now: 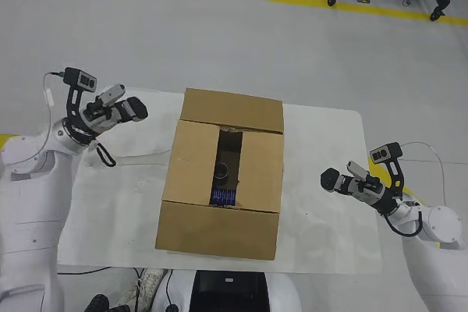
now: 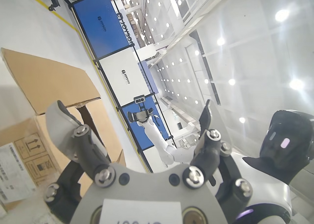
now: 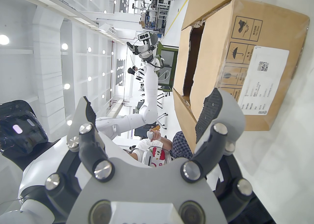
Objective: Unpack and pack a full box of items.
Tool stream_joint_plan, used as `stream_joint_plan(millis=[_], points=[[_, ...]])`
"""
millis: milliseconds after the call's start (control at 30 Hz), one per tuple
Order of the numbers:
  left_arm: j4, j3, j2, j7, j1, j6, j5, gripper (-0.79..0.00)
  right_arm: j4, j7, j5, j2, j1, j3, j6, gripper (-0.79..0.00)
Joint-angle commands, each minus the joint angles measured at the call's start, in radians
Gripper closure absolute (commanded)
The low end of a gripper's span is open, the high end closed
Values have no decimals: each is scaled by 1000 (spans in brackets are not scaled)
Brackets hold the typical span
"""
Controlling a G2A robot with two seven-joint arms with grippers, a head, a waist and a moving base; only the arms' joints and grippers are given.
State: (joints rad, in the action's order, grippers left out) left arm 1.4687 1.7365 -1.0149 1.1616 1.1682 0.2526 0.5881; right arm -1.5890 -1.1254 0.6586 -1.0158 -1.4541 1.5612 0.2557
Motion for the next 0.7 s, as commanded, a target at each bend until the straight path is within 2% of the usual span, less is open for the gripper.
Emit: stream_joint_plan(millis=[0,133,300,500,667], points=[[25,38,7,7,32,-19,-7,-785,0,0,0,0,0,0,0,-785],[84,112,20,-3,88,-21,-72,-785,0,0,0,0,0,0,0,-785],[142,194,30,24,167,-25,-56,-785,0,0,0,0,0,0,0,-785],[159,262,40,11,227,-16,-110,-785,0,0,0,0,0,0,0,-785],[153,277,41,22,254,-1,-71,-785,0,0,0,0,0,0,0,-785]])
